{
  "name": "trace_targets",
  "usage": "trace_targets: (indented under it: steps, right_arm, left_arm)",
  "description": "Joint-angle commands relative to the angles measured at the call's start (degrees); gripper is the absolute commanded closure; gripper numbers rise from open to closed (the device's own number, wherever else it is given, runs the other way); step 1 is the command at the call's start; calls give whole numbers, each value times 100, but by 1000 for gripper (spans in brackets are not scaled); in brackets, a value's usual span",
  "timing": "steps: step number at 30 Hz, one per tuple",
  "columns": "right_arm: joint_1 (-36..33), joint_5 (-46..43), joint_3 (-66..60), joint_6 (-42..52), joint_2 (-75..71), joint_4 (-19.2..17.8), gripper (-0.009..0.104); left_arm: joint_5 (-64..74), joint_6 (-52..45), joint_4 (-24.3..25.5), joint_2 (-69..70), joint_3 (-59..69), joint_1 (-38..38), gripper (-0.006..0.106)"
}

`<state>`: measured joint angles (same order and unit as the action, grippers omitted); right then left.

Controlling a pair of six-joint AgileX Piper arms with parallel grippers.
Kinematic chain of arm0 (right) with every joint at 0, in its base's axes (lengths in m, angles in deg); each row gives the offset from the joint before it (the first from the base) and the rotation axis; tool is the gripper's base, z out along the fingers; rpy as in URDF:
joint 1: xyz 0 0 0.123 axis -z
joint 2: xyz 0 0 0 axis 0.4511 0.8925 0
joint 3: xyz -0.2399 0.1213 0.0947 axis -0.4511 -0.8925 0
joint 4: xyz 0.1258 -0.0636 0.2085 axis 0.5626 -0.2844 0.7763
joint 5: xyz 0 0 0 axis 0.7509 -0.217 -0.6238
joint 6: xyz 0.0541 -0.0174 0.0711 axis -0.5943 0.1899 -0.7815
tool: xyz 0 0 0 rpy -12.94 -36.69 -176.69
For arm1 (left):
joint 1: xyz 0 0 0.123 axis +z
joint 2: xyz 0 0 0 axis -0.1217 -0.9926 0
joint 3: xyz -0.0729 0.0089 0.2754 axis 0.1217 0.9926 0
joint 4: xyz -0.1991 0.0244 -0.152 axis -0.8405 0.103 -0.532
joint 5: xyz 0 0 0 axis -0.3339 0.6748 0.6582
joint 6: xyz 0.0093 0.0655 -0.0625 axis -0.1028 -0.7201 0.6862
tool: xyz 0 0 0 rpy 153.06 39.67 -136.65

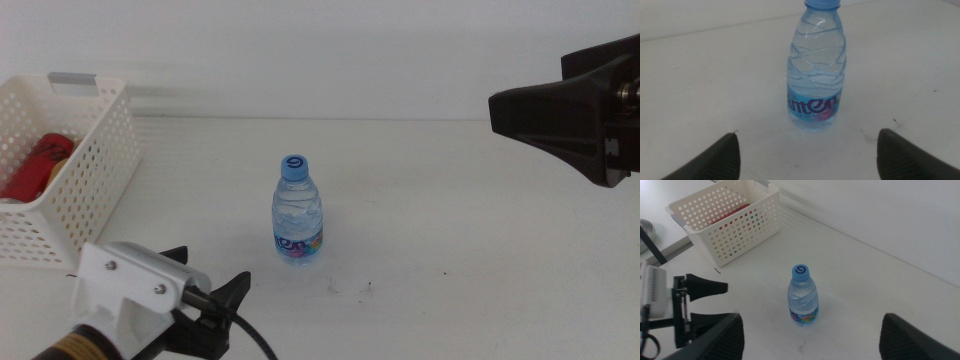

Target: Use arms to grab the bottles and put them into the dustbin to the left of the table.

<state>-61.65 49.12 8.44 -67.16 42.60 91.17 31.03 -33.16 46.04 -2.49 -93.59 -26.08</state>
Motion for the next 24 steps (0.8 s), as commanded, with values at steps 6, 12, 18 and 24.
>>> trace_targets:
  steps: [6, 12, 18, 24]
  right_arm:
    - [-2, -6, 50, 12, -18, 6, 12]
    - [-2, -6, 50, 12, -18, 6, 12]
    - [-2, -6, 50, 12, -18, 6, 12]
    - [-2, -6, 50, 12, -18, 6, 12]
  left_arm:
    - [-1869, 21, 138, -1533, -282, -42, 7]
    - [-1621, -82, 322, -2449, -1285, 51, 7]
    - [-1308, -153, 351, -3070, -1923, 64, 7]
    - [-1354, -153, 363, -3489, -2245, 64, 7]
